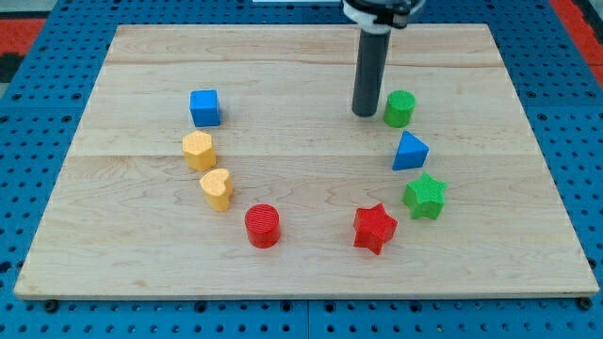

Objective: Push the green circle towards the top

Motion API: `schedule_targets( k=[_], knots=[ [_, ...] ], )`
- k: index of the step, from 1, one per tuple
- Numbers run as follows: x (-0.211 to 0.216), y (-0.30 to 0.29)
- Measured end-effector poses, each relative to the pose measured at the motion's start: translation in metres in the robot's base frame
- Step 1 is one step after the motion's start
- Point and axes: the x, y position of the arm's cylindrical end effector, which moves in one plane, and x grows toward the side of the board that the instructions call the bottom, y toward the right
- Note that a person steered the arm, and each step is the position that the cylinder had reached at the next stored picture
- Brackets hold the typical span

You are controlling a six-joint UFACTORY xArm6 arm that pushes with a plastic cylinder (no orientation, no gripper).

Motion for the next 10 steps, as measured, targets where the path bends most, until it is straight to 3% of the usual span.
schedule_targets(
  k=[1, 3, 5, 7, 9, 10],
  knots=[
    [0.019, 0.008],
    [-0.009, 0.074],
    [-0.069, 0.065],
    [-0.088, 0.018],
    [-0.126, 0.064],
    [-0.100, 0.068]
  ],
)
